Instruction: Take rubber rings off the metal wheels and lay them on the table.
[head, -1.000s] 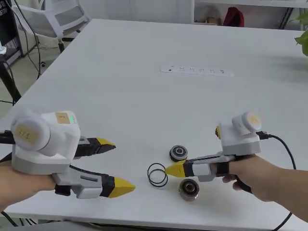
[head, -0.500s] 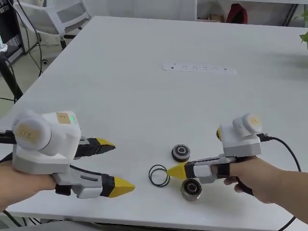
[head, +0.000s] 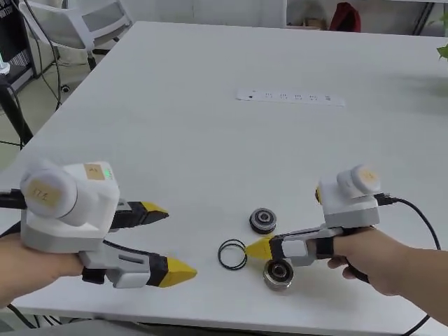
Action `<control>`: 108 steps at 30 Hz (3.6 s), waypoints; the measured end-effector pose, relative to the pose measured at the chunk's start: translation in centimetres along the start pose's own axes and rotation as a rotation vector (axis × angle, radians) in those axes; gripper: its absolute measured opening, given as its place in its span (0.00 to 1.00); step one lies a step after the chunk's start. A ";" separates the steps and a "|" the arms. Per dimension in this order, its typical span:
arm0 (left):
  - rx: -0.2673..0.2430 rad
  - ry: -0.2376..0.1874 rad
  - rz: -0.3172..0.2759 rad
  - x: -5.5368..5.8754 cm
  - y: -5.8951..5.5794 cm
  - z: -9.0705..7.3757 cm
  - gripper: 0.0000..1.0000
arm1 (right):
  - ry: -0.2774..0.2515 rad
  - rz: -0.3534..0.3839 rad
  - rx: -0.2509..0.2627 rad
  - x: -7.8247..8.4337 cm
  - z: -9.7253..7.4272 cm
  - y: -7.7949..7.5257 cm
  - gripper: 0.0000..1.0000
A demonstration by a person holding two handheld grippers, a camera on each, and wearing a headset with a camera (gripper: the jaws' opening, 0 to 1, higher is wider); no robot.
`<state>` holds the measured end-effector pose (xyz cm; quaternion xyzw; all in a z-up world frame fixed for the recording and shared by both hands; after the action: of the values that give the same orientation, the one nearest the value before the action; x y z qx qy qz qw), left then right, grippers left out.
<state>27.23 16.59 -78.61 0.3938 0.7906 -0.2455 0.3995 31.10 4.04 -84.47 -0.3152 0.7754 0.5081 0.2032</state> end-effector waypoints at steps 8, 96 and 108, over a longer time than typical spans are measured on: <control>0.003 0.008 -0.005 0.3 -0.2 0.0 0.65 | 0.013 -0.027 0.025 0.2 0.1 -0.1 0.06; 0.097 0.025 0.083 -4.8 2.1 9.5 0.55 | -0.017 -0.480 0.236 -2.6 -4.8 -4.3 0.29; 0.118 0.026 0.086 -5.0 1.6 11.2 0.49 | -0.015 -0.503 0.230 -2.4 -4.1 -4.4 0.28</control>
<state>35.35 7.47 -80.89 0.4534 0.7623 -0.2690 0.3756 35.93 -0.31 -84.14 -0.4689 0.7237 0.3526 0.3633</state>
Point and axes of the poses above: the centre of the closed fingertips' face, and the gripper's own axes: z roughly forward along the fingers, y roughly to its left, x roughly out of its underside, the point moved 3 cm from there along -z, roughly backward along the fingers, and after that the axes turned 1 degree about -y, right-handed, at the moved point
